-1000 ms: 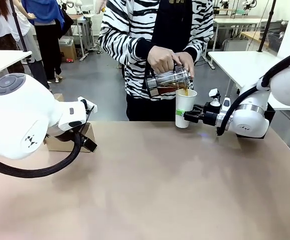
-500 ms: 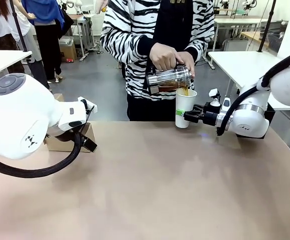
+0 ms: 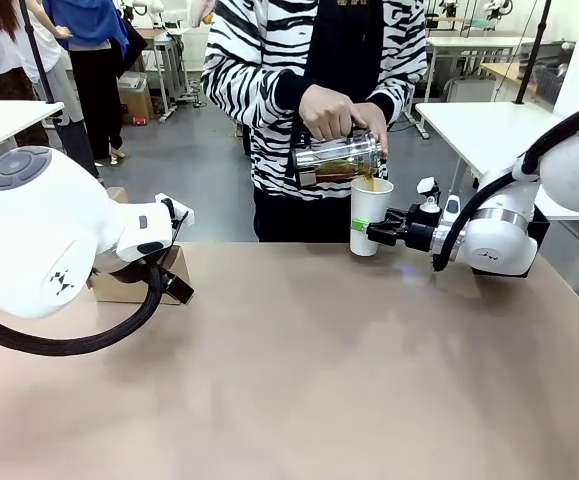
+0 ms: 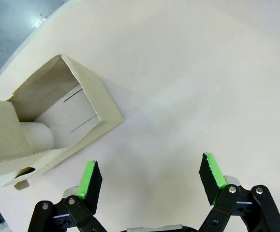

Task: Pour a drink into a cup and package it in a carrier.
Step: When a person places the Paper Cup Lid on the 600 ml Paper Cup , lift the 600 ml Paper Cup.

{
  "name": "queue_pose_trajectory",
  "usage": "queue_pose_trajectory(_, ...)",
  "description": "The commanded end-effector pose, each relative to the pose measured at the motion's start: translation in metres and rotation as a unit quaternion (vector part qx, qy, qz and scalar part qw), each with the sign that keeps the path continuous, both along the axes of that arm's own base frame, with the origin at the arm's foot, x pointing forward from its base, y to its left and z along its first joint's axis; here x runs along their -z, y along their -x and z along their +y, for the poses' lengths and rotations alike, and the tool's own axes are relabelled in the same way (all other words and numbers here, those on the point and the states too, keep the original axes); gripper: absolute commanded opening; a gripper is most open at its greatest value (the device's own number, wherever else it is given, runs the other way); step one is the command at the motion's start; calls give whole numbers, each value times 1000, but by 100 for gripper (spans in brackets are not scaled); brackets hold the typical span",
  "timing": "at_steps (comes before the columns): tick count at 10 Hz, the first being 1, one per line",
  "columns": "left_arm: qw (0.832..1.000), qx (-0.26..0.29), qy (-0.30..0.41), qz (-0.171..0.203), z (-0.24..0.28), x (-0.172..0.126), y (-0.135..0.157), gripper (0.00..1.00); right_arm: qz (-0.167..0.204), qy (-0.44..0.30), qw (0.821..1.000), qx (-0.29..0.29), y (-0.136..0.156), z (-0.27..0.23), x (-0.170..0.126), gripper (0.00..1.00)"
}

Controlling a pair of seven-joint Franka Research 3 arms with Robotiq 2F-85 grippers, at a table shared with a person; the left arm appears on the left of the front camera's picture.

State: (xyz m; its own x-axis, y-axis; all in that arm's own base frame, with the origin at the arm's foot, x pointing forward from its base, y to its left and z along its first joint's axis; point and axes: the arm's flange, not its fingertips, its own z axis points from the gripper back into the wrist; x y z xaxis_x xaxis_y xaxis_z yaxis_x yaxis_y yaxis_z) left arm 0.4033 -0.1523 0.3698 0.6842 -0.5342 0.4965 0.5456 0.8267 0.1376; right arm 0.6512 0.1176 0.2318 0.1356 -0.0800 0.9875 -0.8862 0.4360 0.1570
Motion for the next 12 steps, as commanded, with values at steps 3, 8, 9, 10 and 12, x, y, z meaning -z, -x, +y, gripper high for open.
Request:
queue_pose_trajectory(3,1000,0,1,0,0,0,0,100,1,-7,1000,0,0,1,-3,80)
queue_pose_trajectory(8,1000,0,1,0,0,0,0,100,1,-7,1000,0,0,1,-3,80)
queue_pose_trajectory(9,1000,0,1,0,0,0,0,100,1,-7,1000,0,0,1,-3,80)
queue_pose_trajectory(10,1000,0,1,0,0,0,0,100,1,-7,1000,0,0,1,-3,80)
queue_pose_trajectory(12,1000,0,1,0,0,0,0,100,1,-7,1000,0,0,1,-3,80)
